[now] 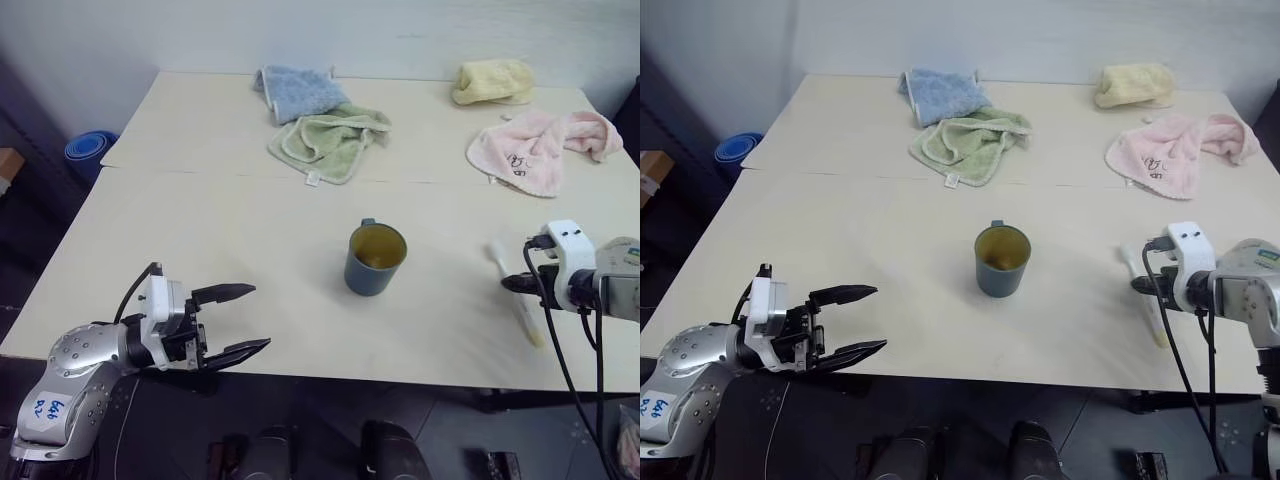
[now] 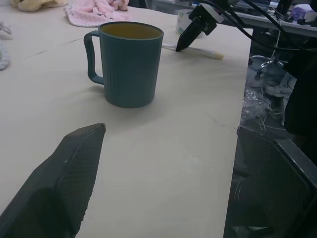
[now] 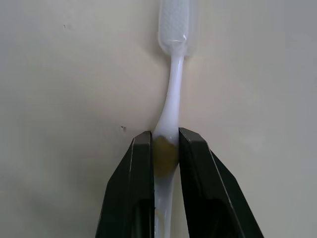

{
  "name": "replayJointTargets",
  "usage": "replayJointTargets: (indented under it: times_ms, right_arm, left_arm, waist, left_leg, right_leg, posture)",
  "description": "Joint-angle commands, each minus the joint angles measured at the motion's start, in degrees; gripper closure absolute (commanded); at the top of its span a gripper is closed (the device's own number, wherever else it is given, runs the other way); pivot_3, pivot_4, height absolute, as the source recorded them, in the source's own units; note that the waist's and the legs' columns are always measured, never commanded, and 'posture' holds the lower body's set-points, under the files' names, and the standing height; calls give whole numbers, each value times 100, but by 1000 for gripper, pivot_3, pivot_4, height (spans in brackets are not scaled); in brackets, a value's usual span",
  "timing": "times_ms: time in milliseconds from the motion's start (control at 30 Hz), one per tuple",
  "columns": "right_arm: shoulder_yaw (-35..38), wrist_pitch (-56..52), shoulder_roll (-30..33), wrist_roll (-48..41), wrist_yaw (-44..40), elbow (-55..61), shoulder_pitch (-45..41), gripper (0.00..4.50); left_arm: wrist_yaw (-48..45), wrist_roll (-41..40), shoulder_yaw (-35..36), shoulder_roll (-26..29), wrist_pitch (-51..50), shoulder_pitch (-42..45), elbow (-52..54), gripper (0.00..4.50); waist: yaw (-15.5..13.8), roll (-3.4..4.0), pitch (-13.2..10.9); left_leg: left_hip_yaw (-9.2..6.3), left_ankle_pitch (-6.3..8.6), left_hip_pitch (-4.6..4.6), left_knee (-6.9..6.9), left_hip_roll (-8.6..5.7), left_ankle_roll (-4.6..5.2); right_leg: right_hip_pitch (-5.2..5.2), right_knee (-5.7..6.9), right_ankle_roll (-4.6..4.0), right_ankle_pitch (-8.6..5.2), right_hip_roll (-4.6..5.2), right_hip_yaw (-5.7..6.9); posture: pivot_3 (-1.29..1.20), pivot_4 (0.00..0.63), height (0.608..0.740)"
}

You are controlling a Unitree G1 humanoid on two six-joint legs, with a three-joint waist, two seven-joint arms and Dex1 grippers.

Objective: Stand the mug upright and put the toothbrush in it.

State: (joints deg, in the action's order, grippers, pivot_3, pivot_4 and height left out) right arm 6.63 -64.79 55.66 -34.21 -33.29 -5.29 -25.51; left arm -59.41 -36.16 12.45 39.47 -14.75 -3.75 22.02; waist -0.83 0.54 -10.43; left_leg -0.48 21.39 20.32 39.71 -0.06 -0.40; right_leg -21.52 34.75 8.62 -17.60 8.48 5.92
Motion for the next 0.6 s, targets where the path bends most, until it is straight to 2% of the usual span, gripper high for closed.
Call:
replayJointTargets:
  times_ms: [33,100,167,233,333,433,600]
  right_arm:
    - [256,697,-210,-407,-1009,416,-63,4151]
    - [509,1141,-467,-659,-1441,635,-155,4151]
    - [948,1779,-1071,-1243,-1855,966,-448,4151]
    - [1369,2339,-1836,-1757,-1778,1211,-812,4151]
    - [1371,2671,-2524,-1980,-1531,1615,-1064,4151]
    - [1055,3173,-3195,-1841,-1292,1911,-1180,4151]
    - [354,4632,-3785,-687,-1709,1457,-861,4151]
  left_arm:
    - [82,-71,125,-29,44,-42,181,0]
    - [171,-109,148,-80,14,-37,188,0]
    - [305,-213,186,-143,-71,8,220,0]
    - [427,-317,221,-187,-169,59,277,0]
    - [556,-408,235,-206,-305,150,341,0]
    - [637,-538,225,-185,-494,272,329,0]
    - [631,-574,147,-114,-727,476,232,0]
  waist:
    - [21,10,-6]
    - [24,21,-12]
    - [29,19,-15]
    - [76,24,-19]
    - [73,29,-21]
    - [32,26,-20]
    - [82,26,-20]
  left_leg:
    - [0,0,0,-1,0,0]
    - [0,0,0,-2,0,0]
    - [-2,0,1,-2,0,0]
    - [-2,0,1,-1,2,-1]
    - [-16,0,0,-1,3,-4]
    - [-37,1,2,-1,-2,-6]
    - [-34,3,2,-2,-8,-8]
  right_leg:
    - [-1,0,0,0,0,0]
    - [-2,1,0,0,0,0]
    - [-2,1,1,0,0,1]
    - [-3,1,2,1,-1,0]
    - [-4,10,2,1,0,5]
    - [-3,22,2,1,2,15]
    - [-5,26,2,1,3,14]
  posture:
    - [0,150,740]
    - [0,150,740]
    - [0,150,740]
    - [0,150,740]
    - [0,150,740]
    - [0,150,740]
    - [0,150,740]
